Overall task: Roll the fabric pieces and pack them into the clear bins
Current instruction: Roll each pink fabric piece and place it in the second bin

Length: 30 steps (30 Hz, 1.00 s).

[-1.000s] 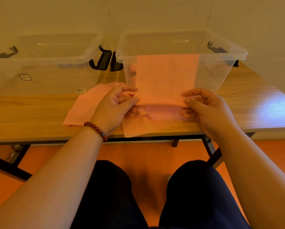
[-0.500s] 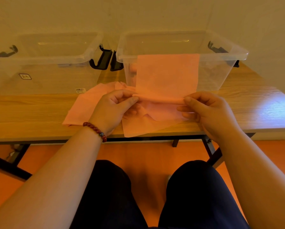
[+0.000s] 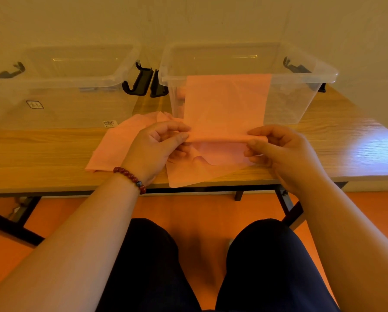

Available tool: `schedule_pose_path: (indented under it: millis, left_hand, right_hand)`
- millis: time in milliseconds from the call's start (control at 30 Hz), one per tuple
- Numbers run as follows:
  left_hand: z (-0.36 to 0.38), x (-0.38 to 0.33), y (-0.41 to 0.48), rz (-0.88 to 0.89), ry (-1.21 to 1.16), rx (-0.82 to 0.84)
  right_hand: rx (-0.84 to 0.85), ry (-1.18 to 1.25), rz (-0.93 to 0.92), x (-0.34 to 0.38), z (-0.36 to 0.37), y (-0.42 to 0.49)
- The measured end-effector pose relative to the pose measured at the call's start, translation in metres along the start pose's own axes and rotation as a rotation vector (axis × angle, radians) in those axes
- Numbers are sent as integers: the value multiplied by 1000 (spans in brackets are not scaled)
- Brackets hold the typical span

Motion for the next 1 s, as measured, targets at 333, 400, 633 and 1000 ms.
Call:
schedule_pose_path:
  millis: [333,400,633,1000]
  left_hand:
    - [0,8,2,-25,37,22]
    - [0,9,2,-28,45,16]
    - [1,3,1,-8,24,13]
    - [3,3,-2,-22,24,51]
  right_hand:
    - [-37,-32,-14,-2,-1,3]
    - [-43,-28,-19,-1,0,4]
    - [1,-25,-45,2,3,0]
    - [-20,-33,-30,-1,1,2]
Point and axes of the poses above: each hand's wrist, its own y-axis towards the middle knuckle, its own z-axis out of the palm, x = y × z, the point moved 10 cm from there along y, towards the middle knuckle, and after that the axes turned 12 degrees about -x, right-handed, at the moved point
